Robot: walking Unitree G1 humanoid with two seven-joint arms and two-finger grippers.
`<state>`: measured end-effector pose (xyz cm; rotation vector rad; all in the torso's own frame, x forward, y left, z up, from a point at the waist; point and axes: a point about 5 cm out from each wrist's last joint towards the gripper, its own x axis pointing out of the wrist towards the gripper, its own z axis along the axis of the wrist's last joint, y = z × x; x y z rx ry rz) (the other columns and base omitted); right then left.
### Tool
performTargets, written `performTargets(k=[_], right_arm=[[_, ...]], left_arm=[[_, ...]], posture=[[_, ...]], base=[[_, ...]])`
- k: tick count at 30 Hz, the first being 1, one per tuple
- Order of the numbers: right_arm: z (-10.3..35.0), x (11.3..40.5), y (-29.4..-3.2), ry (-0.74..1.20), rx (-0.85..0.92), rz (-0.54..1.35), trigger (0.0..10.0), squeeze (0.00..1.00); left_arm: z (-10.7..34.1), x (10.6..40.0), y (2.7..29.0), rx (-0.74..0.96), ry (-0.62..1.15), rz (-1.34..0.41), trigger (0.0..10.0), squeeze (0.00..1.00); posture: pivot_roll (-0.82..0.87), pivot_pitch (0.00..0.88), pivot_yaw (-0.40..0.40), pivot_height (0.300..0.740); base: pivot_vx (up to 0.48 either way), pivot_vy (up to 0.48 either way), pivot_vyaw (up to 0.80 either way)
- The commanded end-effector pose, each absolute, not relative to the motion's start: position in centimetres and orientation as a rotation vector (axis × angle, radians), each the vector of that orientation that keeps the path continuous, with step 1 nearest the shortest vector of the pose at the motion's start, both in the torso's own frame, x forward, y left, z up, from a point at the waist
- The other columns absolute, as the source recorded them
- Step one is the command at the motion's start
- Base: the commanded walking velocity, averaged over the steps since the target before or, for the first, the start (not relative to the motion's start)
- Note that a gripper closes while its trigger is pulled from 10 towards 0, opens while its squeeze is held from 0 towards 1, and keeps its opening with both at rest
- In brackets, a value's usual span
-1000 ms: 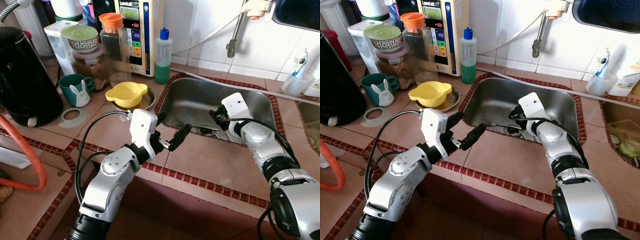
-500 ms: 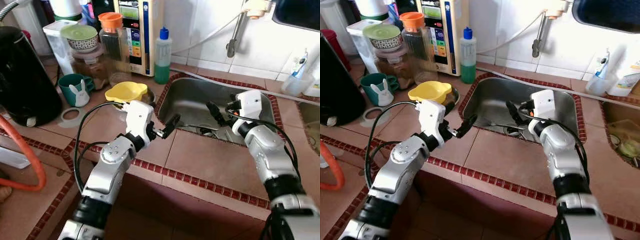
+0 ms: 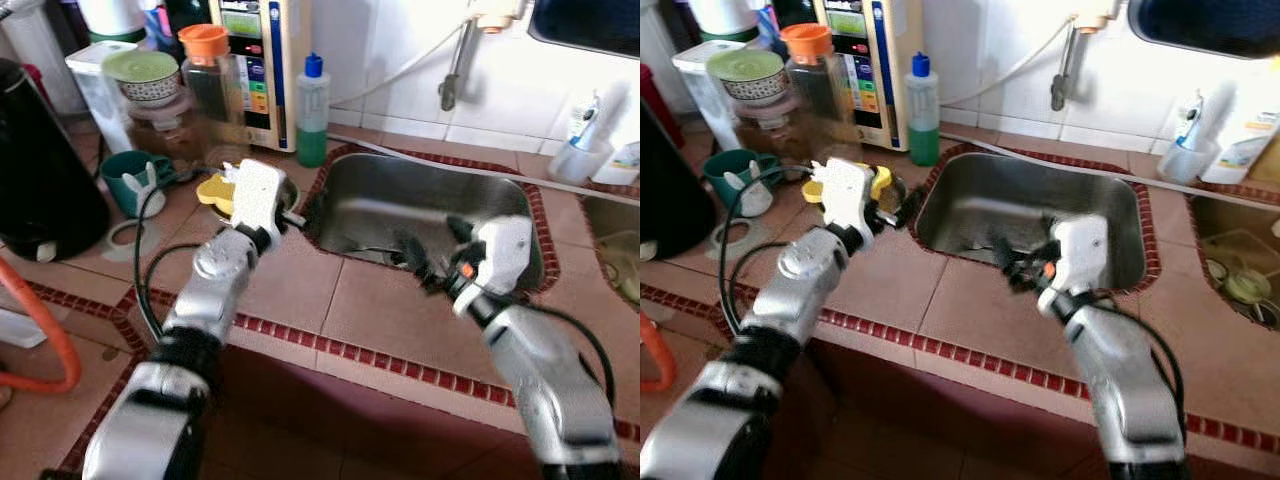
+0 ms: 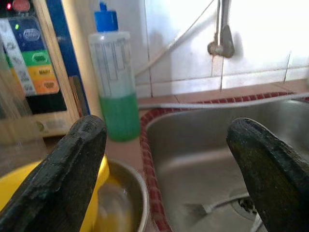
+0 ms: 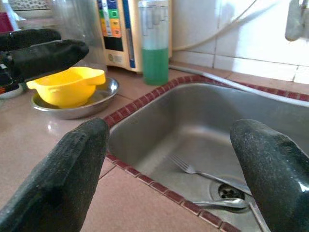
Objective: Kitchen organization
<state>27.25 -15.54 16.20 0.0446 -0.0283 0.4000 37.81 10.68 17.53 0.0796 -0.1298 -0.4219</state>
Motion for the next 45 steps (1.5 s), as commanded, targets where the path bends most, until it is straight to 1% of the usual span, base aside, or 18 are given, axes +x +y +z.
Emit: performTargets(k=[1,27,28,29,30,31,39,45], right_arm=[[17.1,27.2,-15.6,-0.052,0.043,0.398,10.0,0.95],[17.1,27.2,-15.6,-0.052,0.043,0.398,10.0,0.95],[17.3,26.6,-15.4,-0.029,0.055,0.388,10.0,0.95],[17.6,26.0,-15.0,-0.019,0.066,0.393,10.0,0.95],[17.9,25.3,-14.5,-0.010,0.080,0.402,10.0,0.95],[17.9,25.2,-14.4,-0.011,0.081,0.405,10.0,0.95],[18.3,25.0,-14.4,-0.010,0.091,0.410,10.0,0.95],[18.7,24.7,-14.2,0.002,0.096,0.413,10.0,0.95]], left_arm=[[17.5,37.9,10.7,0.094,-0.128,-0.416,10.0,0.00],[17.5,37.9,10.7,0.094,-0.128,-0.416,10.0,0.00],[17.5,38.4,10.9,0.100,-0.132,-0.400,10.0,0.00],[16.8,39.2,12.8,0.177,-0.044,-0.301,10.0,0.00],[16.2,39.9,15.4,0.271,0.060,-0.171,10.0,0.00],[16.1,39.9,16.0,0.289,0.081,-0.146,10.0,0.00],[16.0,40.0,16.4,0.307,0.093,-0.129,10.0,0.00],[15.1,39.9,16.6,0.335,0.162,-0.142,10.0,0.00]], posture=[[-0.07,0.033,0.048,0.740],[-0.07,0.033,0.048,0.740],[-0.07,0.034,0.049,0.740],[-0.08,0.040,0.066,0.740],[-0.08,0.040,0.066,0.740],[-0.08,0.040,0.066,0.740],[-0.08,0.044,0.068,0.740],[-0.09,0.048,0.070,0.740]], base=[[0.000,0.000,0.00],[0.000,0.000,0.00],[0.000,0.000,0.00],[0.000,0.000,0.00],[0.000,0.000,0.00],[0.000,0.000,0.00],[0.000,0.000,0.00],[0.000,0.000,0.00]])
